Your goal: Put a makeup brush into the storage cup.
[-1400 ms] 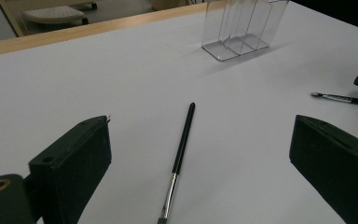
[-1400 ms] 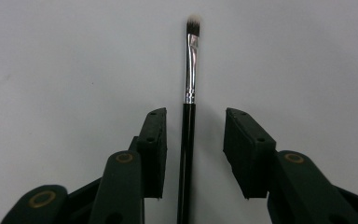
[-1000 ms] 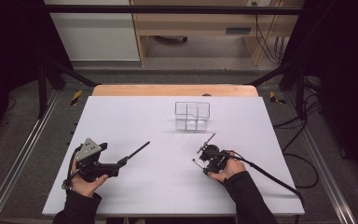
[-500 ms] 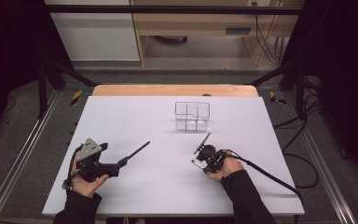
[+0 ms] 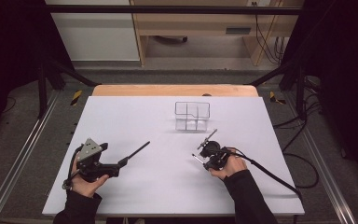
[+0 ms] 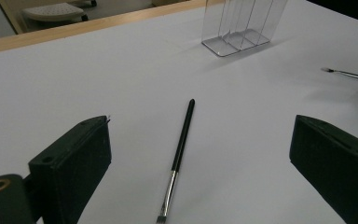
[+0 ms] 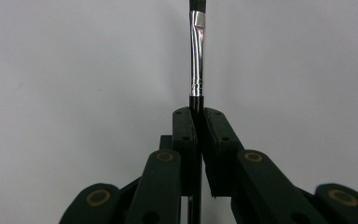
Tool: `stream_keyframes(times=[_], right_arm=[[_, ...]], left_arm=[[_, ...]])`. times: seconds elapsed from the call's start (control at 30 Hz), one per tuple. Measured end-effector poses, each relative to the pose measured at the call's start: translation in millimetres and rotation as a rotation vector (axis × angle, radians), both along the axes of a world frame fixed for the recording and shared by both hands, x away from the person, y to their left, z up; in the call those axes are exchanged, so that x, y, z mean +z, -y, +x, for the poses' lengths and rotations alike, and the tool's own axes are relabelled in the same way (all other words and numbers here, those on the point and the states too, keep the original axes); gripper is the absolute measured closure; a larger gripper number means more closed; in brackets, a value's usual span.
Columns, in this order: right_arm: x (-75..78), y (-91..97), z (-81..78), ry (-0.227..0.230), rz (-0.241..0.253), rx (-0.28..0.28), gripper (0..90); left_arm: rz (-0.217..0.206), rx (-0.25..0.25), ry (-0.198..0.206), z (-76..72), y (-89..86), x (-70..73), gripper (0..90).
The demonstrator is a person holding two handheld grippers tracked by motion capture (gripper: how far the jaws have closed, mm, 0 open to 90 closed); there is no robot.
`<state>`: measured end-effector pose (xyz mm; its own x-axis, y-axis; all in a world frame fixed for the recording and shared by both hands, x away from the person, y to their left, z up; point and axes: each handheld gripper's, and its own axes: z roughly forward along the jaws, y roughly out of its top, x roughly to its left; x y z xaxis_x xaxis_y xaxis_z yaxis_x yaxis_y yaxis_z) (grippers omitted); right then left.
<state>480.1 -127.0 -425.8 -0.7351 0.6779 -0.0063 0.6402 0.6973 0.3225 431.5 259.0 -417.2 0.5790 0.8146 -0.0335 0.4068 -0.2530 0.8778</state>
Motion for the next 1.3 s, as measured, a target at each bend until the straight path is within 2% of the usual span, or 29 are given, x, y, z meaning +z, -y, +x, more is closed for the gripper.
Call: stream_keyframes(times=[0.23, 0.63, 0.9, 1.3], right_arm=[[17.7, 9.0, -6.1, 0.088, 0.114, -0.025, 84.4], [33.2, 19.6, -12.7, 0.229, 0.266, -0.064, 84.4], [37.6, 24.0, -14.7, 0.286, 0.339, -0.092, 84.5], [48.1, 30.3, -18.6, 0.402, 0.5, -0.149, 84.4]], left_arm=[[0.0, 0.0, 0.0, -0.1, 0.5, -0.1, 4.5], [-0.002, 0.0, 0.001, -0.4, 0.6, 0.2, 4.5], [-0.004, 0.002, 0.001, -0.4, 0.7, 0.2, 4.5], [-0.011, 0.005, 0.004, -0.8, -0.1, 0.7, 4.5]])
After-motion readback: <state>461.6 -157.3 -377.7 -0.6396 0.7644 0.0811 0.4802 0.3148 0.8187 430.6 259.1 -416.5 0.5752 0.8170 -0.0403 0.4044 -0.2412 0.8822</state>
